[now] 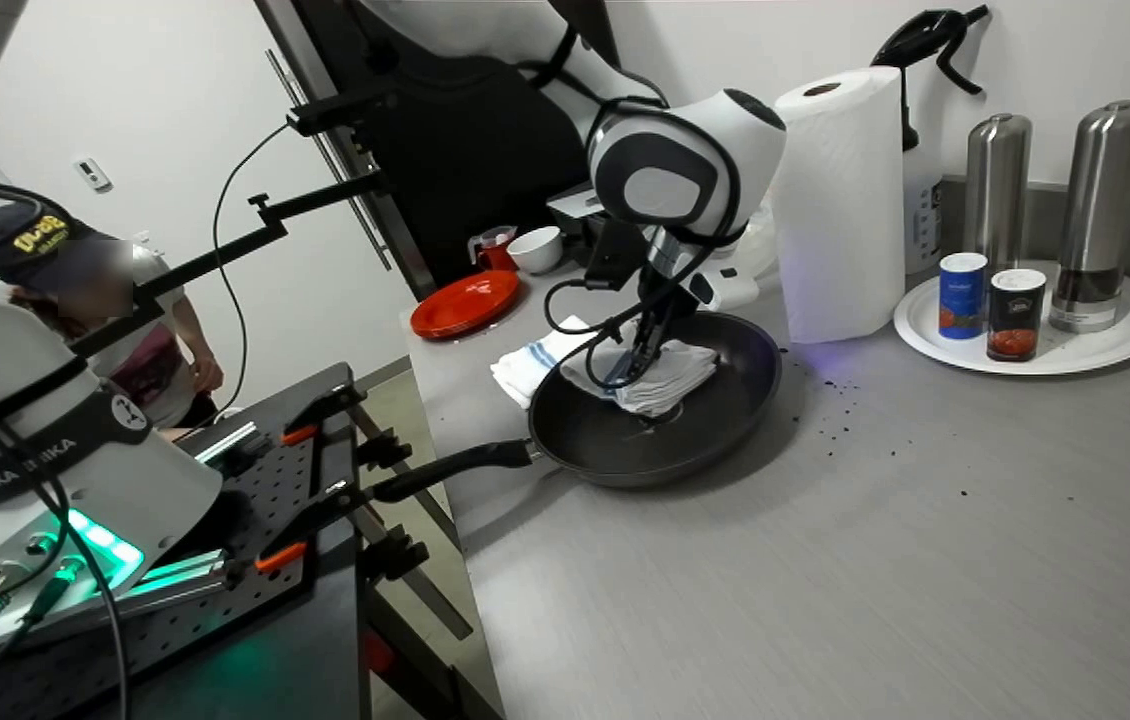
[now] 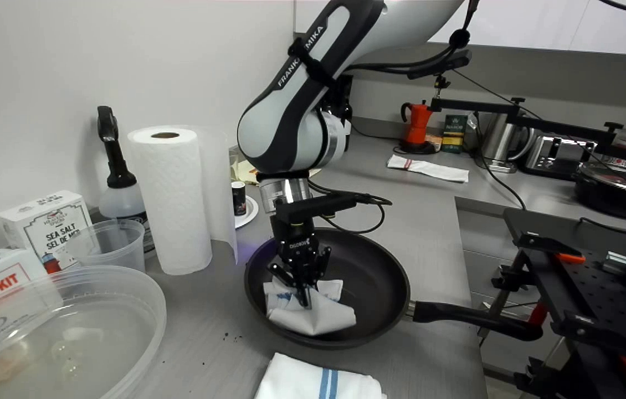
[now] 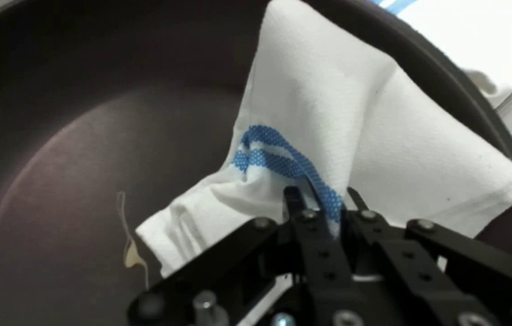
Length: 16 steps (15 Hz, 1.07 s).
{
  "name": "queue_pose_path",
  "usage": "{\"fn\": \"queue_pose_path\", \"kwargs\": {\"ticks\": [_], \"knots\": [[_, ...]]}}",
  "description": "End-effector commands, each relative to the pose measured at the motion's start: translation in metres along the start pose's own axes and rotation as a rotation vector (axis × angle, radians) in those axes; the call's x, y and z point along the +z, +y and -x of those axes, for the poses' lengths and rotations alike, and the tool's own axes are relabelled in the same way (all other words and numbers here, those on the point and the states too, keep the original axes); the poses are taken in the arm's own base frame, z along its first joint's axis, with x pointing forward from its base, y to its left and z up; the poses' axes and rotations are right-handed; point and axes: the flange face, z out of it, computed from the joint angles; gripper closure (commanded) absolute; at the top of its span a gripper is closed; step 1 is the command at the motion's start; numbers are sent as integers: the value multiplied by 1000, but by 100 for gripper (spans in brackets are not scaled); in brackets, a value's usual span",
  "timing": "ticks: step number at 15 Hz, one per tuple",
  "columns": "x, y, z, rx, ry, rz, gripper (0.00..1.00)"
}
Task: Use the towel to wipe the pan
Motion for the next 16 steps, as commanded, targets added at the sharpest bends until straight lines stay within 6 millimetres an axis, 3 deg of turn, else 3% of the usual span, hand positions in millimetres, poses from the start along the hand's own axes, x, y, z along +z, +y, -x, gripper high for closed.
{"fn": "queue_pose_path", "kwargs": {"ticks": [1, 5, 14, 16], "knots": [[-2, -9, -5, -9, -102, -120, 97], [-9, -13, -3, -18, -221, -249, 97], [-54, 0, -2, -80, -491, -550, 97], [-66, 10, -2, -104, -461, -489, 97]]}}
